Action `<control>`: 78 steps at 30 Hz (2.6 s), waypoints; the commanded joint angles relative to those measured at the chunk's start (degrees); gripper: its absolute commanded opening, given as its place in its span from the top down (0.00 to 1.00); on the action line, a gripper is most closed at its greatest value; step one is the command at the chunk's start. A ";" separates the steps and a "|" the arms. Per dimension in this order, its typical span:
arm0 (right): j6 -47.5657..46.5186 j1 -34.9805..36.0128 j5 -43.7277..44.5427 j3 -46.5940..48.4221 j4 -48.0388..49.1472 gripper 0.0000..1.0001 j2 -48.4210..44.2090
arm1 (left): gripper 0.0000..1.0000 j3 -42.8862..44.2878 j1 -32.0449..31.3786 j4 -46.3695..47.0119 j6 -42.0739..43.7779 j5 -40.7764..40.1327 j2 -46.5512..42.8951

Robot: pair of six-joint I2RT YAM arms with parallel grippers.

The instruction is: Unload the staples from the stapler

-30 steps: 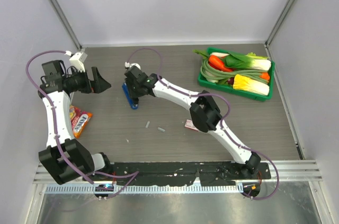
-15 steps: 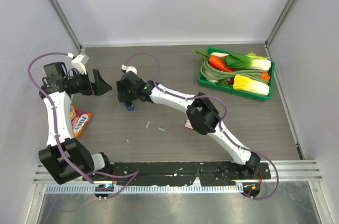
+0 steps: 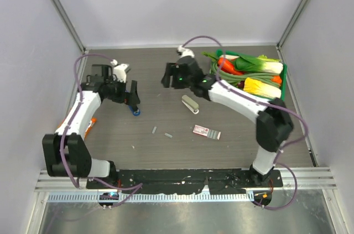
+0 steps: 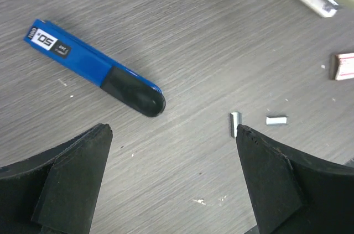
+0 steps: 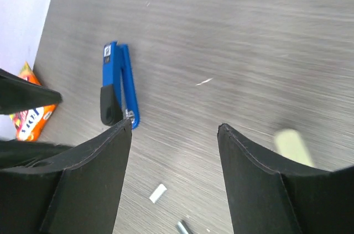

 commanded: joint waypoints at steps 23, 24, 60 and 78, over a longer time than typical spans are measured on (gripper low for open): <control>-2.50 -4.32 5.02 -23.26 5.02 0.33 -23.45 | 0.00 5.59 -11.76 10.53 -14.83 -33.88 22.68; -2.50 -4.49 5.11 -23.44 4.93 0.33 -23.88 | 0.00 5.24 -11.76 11.14 -14.65 -34.50 22.76; -7.86 -5.11 10.38 -26.69 4.05 0.59 -21.96 | 0.68 5.41 5.73 15.98 -8.68 -43.65 24.17; -22.19 -5.37 8.36 -18.61 -4.38 0.30 -8.25 | 0.00 16.40 3.54 -1.68 -4.81 -22.82 11.89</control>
